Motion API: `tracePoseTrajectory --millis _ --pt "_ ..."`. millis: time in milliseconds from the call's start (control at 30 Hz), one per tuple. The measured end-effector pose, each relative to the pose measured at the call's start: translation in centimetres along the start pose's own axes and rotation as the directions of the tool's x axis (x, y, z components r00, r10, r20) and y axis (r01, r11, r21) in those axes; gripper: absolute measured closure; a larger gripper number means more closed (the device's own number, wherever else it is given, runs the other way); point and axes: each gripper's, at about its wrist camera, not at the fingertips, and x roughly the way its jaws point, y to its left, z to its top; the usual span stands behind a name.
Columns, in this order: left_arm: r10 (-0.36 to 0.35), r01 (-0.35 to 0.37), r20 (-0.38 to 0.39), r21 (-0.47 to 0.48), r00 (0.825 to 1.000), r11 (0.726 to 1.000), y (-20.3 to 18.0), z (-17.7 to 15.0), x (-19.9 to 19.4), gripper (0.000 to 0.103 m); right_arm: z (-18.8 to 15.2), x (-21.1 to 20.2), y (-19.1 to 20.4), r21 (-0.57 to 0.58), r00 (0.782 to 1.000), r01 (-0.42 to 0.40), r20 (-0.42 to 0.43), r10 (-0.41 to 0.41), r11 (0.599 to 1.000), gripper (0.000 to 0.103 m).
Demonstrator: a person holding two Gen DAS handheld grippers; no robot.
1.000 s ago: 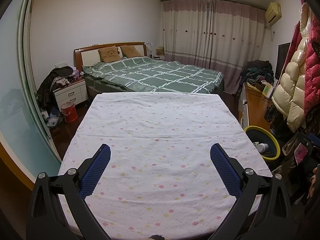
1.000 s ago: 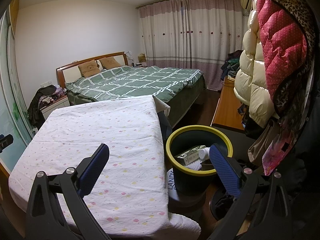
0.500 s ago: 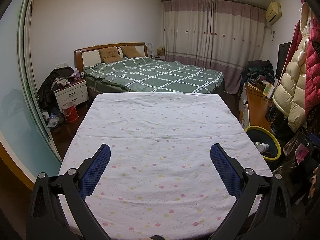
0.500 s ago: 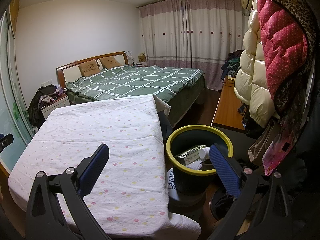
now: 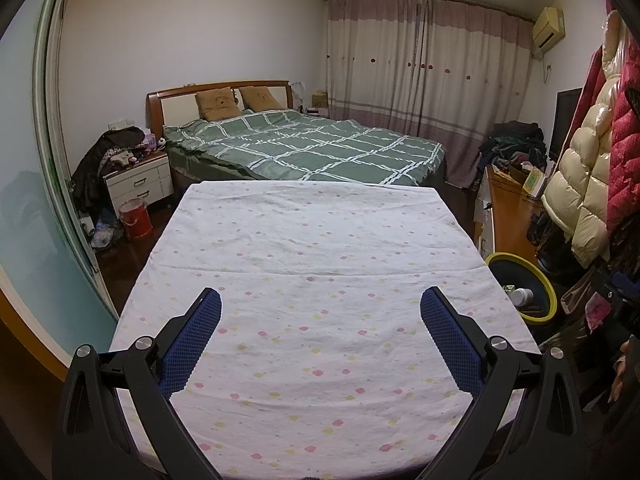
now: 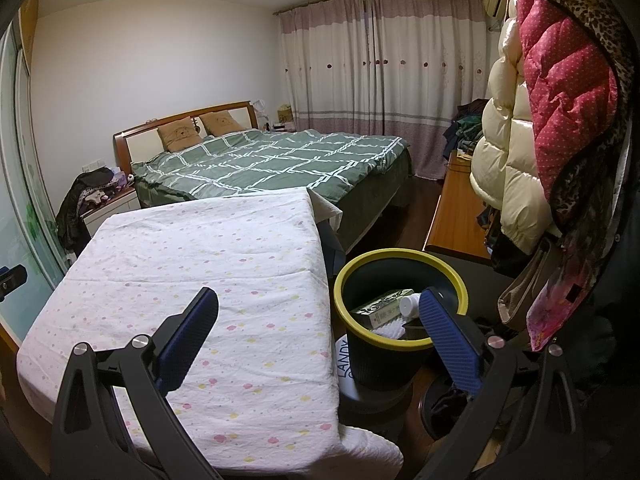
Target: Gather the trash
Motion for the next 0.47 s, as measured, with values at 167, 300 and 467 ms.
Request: tracePoseTrajectory --millis 167,300,467 --pt "-0.046 0.046 -0.011 -0.023 0.999 0.999 0.6 0.2 0.7 0.005 0.0 0.5 0.3 -0.004 1.0 -0.01 -0.009 0.009 1.0 0.007" --pt "-0.025 0.024 -0.062 -0.027 0.998 0.999 1.5 1.1 3.6 0.005 0.9 2.0 1.5 -0.02 0.999 -0.05 -0.021 0.05 0.999 0.007" --pt "0.038 -0.041 -0.102 -0.029 0.994 0.999 3.6 2.6 10.2 0.005 2.2 8.6 5.0 -0.037 0.983 -0.143 -0.12 0.137 0.989 0.007"
